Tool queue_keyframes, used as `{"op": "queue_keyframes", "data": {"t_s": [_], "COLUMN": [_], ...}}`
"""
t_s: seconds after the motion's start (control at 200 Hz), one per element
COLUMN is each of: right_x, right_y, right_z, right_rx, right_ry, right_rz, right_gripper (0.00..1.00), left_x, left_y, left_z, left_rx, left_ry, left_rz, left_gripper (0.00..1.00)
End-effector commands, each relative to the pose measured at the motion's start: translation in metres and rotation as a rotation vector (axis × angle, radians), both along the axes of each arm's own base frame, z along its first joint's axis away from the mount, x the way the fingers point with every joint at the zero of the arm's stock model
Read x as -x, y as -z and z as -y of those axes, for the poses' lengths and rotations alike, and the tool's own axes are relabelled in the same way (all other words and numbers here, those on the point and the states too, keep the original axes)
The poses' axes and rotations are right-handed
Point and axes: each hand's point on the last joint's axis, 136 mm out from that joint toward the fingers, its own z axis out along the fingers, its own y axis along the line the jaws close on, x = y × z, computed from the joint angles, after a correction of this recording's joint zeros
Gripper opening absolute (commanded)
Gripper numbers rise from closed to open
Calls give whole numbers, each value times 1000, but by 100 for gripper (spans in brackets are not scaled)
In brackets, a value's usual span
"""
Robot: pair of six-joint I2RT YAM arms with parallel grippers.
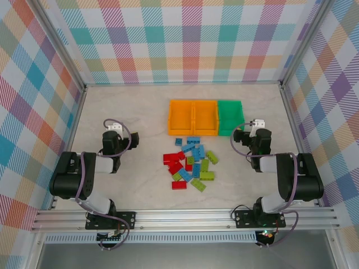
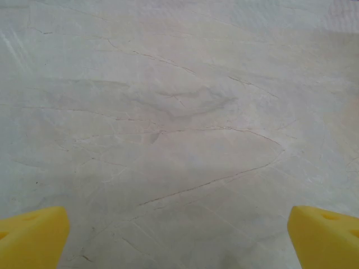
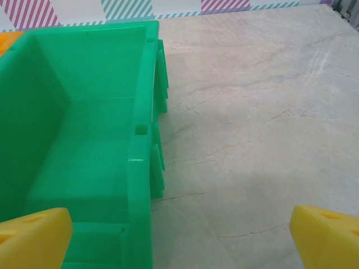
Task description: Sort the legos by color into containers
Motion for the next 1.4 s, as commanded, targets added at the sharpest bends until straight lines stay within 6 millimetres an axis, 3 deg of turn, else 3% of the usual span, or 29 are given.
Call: {"op": "queue_keyframes", "data": {"t_s": [0.0, 0.555, 0.635, 0.72, 0.83, 0.935, 1.045, 1.185, 1.29, 1.395], "right_x": [-6, -7, -2, 15, 46, 75, 105, 141, 160, 166], "right_y": [-9, -12, -26, -54, -75, -80, -73, -57, -38, -19], "right_z": [-2, -2, 0, 15, -13, -50, -84, -125, -144, -153], "right_rx": [-2, -3, -9, -164, -410, -543, -536, -430, -339, -283], "right_ry": [-19, -14, 5, 182, 143, 23, -78, -203, -245, -251], "right_rz": [34, 27, -36, -121, -222, -347, -499, -696, -817, -899], "right_gripper": [100, 100, 100, 100, 100, 100, 100, 100, 100, 100], "left_x": [-8, -8, -8, -7, 6, 23, 42, 78, 119, 172], "left_y": [-14, -13, -15, -30, -57, -99, -146, -194, -214, -213], "left_z": [3, 3, 3, 10, 18, 38, 64, 129, 173, 201], "left_rx": [-6, -7, -8, -17, -47, -9, 91, 116, -13, -163], "left_ry": [14, 15, 15, 47, 42, 83, 101, 336, 615, 930], "left_rz": [43, 42, 42, 33, 43, 89, 154, 150, 97, -2], "left_gripper": [100, 100, 100, 99, 99, 100, 100, 100, 100, 100]}}
